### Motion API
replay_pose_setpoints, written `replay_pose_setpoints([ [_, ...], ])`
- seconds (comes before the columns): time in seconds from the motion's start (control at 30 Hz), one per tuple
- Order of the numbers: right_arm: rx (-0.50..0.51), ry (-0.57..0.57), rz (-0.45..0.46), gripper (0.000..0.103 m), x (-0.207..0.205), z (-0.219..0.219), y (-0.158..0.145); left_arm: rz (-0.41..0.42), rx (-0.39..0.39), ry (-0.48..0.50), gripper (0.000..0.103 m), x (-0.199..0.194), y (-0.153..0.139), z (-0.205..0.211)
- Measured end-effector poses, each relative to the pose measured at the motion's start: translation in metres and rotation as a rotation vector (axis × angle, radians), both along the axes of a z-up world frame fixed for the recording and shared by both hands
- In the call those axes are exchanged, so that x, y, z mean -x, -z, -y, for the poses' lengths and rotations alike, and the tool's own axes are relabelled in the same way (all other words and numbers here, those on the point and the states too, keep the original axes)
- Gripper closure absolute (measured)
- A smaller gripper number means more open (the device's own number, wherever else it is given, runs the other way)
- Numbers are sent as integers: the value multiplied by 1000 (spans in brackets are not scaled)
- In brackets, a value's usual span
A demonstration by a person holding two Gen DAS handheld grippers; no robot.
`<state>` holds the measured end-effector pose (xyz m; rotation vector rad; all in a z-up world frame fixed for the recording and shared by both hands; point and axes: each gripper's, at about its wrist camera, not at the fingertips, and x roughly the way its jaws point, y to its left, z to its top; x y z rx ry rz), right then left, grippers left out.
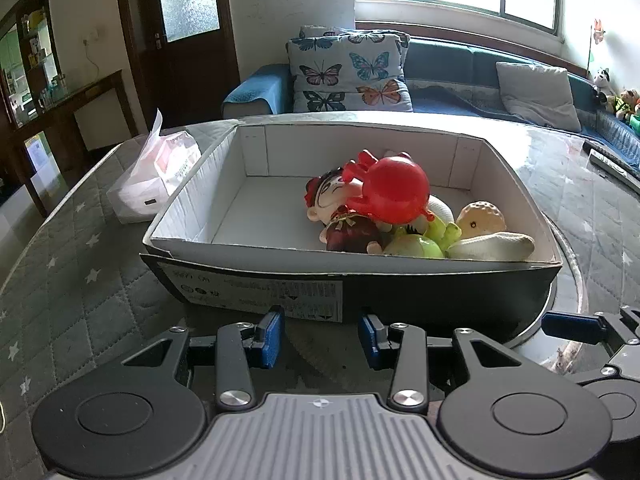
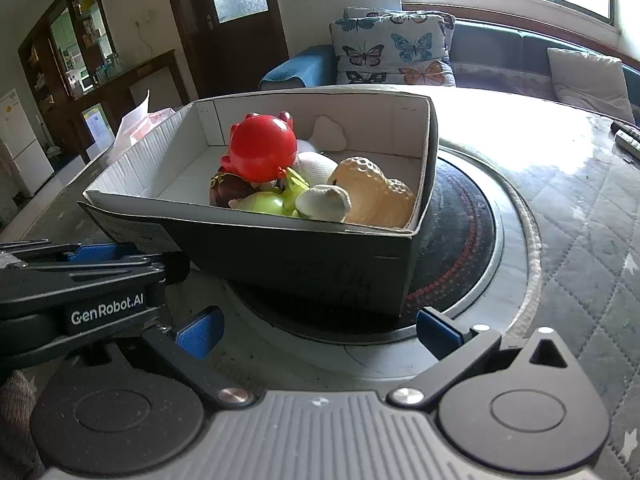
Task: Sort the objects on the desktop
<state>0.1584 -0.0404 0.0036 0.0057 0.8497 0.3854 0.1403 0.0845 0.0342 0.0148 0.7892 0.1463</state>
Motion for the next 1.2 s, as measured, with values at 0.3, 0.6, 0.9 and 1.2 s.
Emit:
replay_pose_setpoints([
  [0.3,0,0,-6,0,-1,0,2,-10,2,7,61,-2,3,1],
  [0.6,0,-2,-5,0,-1,0,1,-14,6,10,61,-2,3,1],
  [0.9,2,-4,-4,0,-1,-1,1,-13,4,8,61,-2,3,1],
  [1.2,1,-5,-3,0,-1,-2,0,-1,-6,9,63,-1,3,1],
])
